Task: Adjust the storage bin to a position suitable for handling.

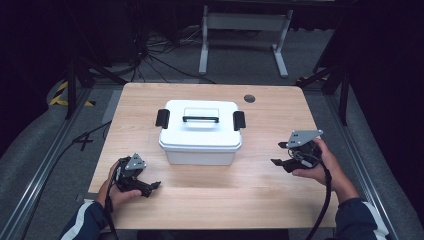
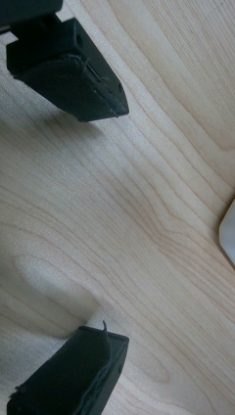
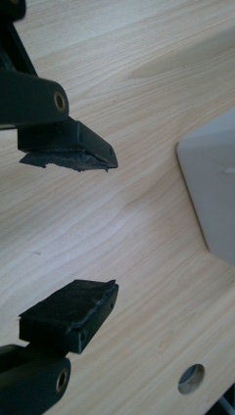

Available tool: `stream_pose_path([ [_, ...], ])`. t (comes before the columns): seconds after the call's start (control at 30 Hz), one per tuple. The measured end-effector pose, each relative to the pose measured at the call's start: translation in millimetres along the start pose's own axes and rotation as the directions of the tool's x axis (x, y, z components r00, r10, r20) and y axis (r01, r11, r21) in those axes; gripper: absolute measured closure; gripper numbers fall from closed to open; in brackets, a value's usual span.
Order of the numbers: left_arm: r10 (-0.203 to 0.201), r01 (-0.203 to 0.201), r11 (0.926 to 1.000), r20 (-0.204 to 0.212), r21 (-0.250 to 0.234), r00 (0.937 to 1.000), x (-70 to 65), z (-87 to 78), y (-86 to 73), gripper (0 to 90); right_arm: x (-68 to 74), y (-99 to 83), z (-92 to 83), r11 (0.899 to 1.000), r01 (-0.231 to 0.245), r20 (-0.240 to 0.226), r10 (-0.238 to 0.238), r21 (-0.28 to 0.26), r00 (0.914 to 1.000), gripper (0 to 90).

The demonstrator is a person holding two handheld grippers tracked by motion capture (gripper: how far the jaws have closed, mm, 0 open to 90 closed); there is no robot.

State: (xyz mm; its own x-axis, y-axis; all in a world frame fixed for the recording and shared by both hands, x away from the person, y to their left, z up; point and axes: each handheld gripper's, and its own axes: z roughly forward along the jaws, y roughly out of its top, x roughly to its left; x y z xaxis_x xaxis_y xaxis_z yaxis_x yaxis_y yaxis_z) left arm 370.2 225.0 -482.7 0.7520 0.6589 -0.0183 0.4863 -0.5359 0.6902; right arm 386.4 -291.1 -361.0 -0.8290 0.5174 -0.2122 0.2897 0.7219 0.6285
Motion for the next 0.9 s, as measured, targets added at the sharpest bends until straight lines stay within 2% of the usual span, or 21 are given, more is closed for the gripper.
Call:
stream_pose_path([
  [0.17,0.001,-0.001,1.0,-0.001,0.0,1.0,0.1,0.0,0.0,0.4,-1.5,21.4,-5.1,0.999,0.048,0.008,-0.048,-0.011,0.9988,37.5],
  [0.3,0.004,-0.004,1.0,-0.001,0.001,1.0,0.3,-0.1,0.1,0.4,-3.4,47.9,-7.5,0.995,0.098,0.014,-0.098,-0.017,0.9951,40.0],
  [0.33,0.004,-0.004,1.0,-0.001,0.001,1.0,0.3,-0.1,0.1,0.4,-3.4,47.9,-7.5,0.995,0.098,0.014,-0.098,-0.017,0.9951,40.0],
  [0.47,0.003,-0.003,1.0,0.0,0.0,1.0,0.3,0.1,0.2,0.4,-4.4,77.0,-9.2,0.988,0.154,0.017,-0.154,-0.013,0.9879,40.9],
  [0.8,-0.001,0.001,1.0,-0.003,0.0,1.0,-0.1,0.0,0.1,0.6,-2.2,126.4,-8.9,0.978,0.209,0.01,-0.208,-0.017,0.978,41.7],
  [0.9,0.002,-0.002,1.0,-0.004,0.0,1.0,0.1,0.0,0.1,0.6,0.4,141.6,-4.5,0.971,0.238,0.003,-0.238,-0.001,0.9713,42.6],
])
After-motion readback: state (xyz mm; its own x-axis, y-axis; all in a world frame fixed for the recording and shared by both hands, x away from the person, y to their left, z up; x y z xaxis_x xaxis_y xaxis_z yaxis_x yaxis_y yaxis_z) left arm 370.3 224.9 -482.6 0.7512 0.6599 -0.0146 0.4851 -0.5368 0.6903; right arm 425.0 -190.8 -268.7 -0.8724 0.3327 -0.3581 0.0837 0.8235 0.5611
